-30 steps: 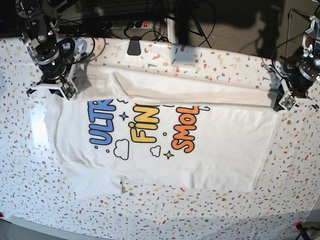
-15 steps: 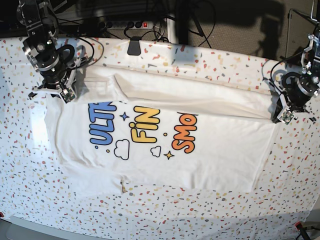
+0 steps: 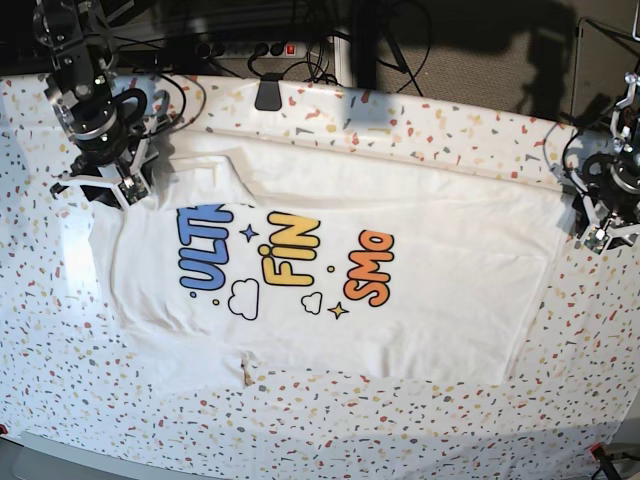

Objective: Fold the T-shirt properly
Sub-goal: 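Pull the shirt by its shoulders with both grippers to straighten it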

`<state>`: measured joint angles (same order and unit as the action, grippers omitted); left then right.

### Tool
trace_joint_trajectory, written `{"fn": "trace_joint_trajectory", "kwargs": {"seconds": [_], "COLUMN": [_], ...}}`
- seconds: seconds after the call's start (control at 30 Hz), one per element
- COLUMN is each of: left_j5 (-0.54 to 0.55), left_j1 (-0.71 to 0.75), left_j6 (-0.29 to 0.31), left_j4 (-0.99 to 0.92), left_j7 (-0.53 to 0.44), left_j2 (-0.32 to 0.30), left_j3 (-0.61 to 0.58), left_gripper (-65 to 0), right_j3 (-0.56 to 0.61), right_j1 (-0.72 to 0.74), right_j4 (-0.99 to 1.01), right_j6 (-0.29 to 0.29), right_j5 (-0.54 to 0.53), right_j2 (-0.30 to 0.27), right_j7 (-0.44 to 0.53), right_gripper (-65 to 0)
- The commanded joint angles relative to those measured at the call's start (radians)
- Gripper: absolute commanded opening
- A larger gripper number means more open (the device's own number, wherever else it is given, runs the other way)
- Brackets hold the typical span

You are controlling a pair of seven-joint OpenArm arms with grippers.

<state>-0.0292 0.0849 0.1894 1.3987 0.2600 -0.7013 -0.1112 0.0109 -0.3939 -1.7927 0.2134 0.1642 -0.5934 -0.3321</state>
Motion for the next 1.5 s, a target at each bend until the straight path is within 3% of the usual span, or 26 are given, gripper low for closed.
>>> {"fn": "trace_joint_trajectory", "kwargs": {"seconds": [0.0,0.13,0.3,0.43,0.67,0.8,0.97,1.07,1.2,1.3,1.47], "left_j5": [0.001,-0.099,-0.328,-0.536,-0.671,-0.7,-0.716,-0.715,-0.695,-0.62,-0.595], "left_j1": [0.004,0.089,0.167,0.181,0.173,0.152,0.142,0.142,0.146,0.147,0.144], "left_j6": [-0.005,0.014,0.116,0.122,0.122,0.122,0.124,0.156,0.157,0.15,0.146], "left_j4": [0.038,0.159,0.216,0.183,0.066,0.015,-0.003,-0.003,-0.003,-0.003,-0.003], "left_j7": [-0.013,-0.014,-0.081,-0.126,-0.217,-0.218,-0.235,-0.23,-0.206,-0.202,-0.206], "left_j2": [-0.031,-0.042,0.006,0.072,0.089,0.089,0.089,0.089,0.093,0.118,0.191], "left_j3": [0.011,0.011,0.011,0.011,0.011,0.011,0.011,0.011,0.011,0.011,0.011], "left_gripper": [-40.3,-40.5,-40.5,-40.5,-40.5,-41.9,-54.7,-65.0,-65.0,-65.0,-65.0], "right_j3": [-0.009,-0.009,-0.009,-0.009,-0.009,-0.009,-0.009,-0.009,-0.009,-0.009,-0.009], "right_j1": [-0.015,-0.094,-0.172,-0.225,-0.269,-0.269,-0.269,-0.269,-0.269,-0.268,-0.266], "right_j4": [-0.047,-0.148,-0.186,-0.186,-0.186,-0.186,-0.186,-0.186,-0.186,-0.183,-0.175], "right_j6": [-0.006,-0.006,-0.006,-0.006,-0.006,-0.005,-0.003,-0.003,0.058,0.056,0.056], "right_j5": [0.021,0.066,0.085,0.098,0.098,0.098,0.098,0.098,0.09,0.037,0.094], "right_j2": [-0.017,-0.016,-0.016,-0.016,-0.016,-0.016,-0.016,-0.016,-0.016,-0.016,-0.016], "right_j7": [0.019,-0.01,-0.028,-0.029,-0.05,-0.051,-0.06,-0.061,-0.061,-0.06,-0.061], "right_gripper": [-39.4,-39.4,-39.4,-39.4,-39.4,-39.4,-39.4,-39.4,-39.4,-39.3,-39.3]}}
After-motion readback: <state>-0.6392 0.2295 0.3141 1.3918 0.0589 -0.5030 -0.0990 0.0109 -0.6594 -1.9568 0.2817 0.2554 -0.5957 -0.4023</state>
